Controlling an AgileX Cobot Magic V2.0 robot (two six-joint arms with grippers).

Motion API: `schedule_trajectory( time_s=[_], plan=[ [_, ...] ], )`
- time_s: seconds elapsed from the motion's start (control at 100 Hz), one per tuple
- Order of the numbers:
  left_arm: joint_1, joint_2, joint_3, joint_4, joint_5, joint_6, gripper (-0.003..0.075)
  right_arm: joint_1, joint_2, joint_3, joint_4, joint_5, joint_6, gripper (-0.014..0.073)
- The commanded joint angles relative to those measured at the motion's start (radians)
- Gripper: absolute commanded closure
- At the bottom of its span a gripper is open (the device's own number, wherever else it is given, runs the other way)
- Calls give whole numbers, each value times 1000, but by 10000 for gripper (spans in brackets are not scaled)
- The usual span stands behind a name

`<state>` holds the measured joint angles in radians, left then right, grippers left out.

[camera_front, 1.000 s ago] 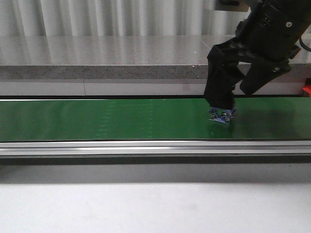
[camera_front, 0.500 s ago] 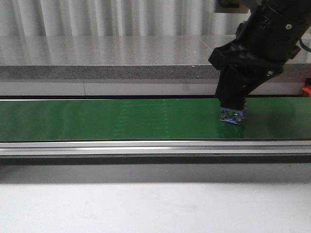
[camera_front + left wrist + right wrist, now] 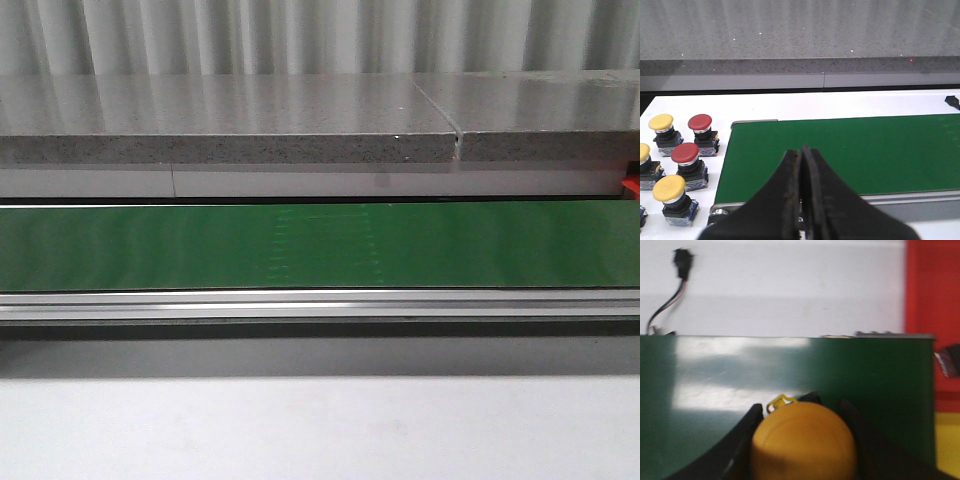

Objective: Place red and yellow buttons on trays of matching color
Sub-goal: 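Lift the yellow button and carry it to the yellow tray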

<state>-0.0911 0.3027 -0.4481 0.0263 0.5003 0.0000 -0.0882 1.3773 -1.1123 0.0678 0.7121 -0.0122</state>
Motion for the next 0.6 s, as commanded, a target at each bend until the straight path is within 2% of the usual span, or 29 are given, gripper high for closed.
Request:
schedule_trajectory(
  time_s=[0.0, 0.16, 0.3, 0.42, 0.59],
  plan=[
    [-9, 7, -27, -2, -72, -8, 741, -108, -40, -11, -8, -28, 43, 451],
    [-9, 7, -27, -2, -72, -8, 741, -297, -40, 23, -8, -33, 84, 451],
    [-9, 7, -27, -2, -72, -8, 741, -399, -39, 71, -8, -111, 132, 451],
    [-9, 7, -27, -2, -72, -8, 741, -437, -22, 128, -8, -168, 161, 451],
    [-9, 7, -27, -2, -72, -8, 741, -438, 36, 190, -8, -240, 166, 451]
  ],
)
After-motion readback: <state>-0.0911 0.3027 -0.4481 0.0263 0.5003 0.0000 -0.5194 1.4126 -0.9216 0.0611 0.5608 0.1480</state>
